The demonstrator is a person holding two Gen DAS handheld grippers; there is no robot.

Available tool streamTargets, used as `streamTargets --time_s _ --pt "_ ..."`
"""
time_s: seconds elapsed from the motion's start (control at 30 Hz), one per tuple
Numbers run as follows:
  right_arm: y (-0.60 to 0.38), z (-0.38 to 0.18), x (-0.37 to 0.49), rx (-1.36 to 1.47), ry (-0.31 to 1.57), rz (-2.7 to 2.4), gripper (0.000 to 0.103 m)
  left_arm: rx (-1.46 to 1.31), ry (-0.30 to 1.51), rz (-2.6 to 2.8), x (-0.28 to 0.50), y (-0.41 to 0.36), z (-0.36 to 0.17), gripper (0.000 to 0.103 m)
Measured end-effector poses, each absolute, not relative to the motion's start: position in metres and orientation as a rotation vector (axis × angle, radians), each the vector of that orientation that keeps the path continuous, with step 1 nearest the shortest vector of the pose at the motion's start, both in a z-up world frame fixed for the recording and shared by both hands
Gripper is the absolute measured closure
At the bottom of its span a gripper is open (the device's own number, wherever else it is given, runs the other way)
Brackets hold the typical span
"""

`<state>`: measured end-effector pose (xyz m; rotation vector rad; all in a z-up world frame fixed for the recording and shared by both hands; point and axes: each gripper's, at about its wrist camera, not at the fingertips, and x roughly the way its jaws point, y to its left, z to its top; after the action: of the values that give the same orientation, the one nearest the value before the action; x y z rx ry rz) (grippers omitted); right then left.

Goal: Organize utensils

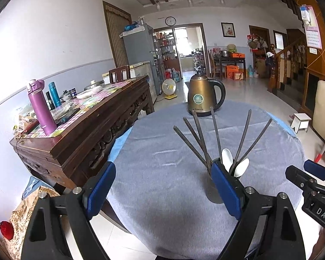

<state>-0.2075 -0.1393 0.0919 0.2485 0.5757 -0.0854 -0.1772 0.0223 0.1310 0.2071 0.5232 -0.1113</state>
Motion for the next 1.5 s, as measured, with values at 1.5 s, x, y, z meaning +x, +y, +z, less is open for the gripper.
streamTargets --time_s 1.5 --pt "-0.117 0.088 -0.199 0.208 0.596 -0.076 0.039 0.17 0.588 -0.095 -0.168 0.039 0.119 0.013"
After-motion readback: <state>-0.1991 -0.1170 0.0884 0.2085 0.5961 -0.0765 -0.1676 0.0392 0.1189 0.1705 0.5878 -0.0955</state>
